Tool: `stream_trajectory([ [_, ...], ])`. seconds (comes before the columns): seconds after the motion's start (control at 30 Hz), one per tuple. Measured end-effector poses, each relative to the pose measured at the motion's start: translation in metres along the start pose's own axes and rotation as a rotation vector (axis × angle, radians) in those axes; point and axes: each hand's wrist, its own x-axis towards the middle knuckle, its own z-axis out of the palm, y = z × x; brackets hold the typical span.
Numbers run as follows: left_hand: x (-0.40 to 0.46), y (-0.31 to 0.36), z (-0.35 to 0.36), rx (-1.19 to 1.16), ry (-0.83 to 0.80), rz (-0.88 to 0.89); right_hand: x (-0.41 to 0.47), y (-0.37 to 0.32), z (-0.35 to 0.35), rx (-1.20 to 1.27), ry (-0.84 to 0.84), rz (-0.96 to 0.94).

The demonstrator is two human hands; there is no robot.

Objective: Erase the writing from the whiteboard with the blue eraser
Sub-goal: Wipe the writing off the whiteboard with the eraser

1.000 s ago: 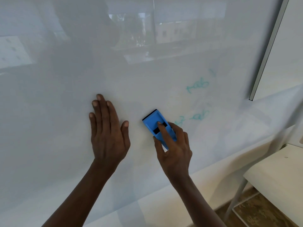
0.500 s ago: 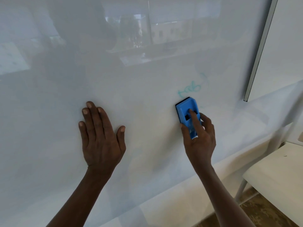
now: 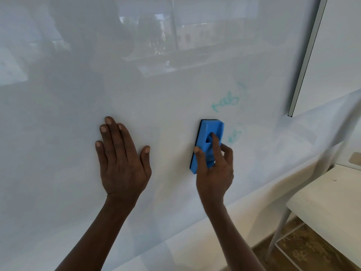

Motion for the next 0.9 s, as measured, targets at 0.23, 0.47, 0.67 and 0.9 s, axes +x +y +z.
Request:
stream_trajectory([
  [0.23,0.000,-0.001,0.001,-0.020,-0.005,0.000,-0.015,-0.030,0.008,-0.061,-0.080,-0.223],
  [0.47,-0.002,0.000,0.002,-0.017,0.013,0.003,0.012,-0.032,0.003,-0.207,-0.080,-0.492],
  [0.67,-0.003,0.000,0.002,0.006,0.031,0.005,0.049,-0.038,-0.005,-0.252,-0.022,-0.464],
  [0.9,-0.003,0.000,0.003,0.003,0.027,0.002,0.079,-0.031,-0.011,-0.207,0.034,-0.311],
])
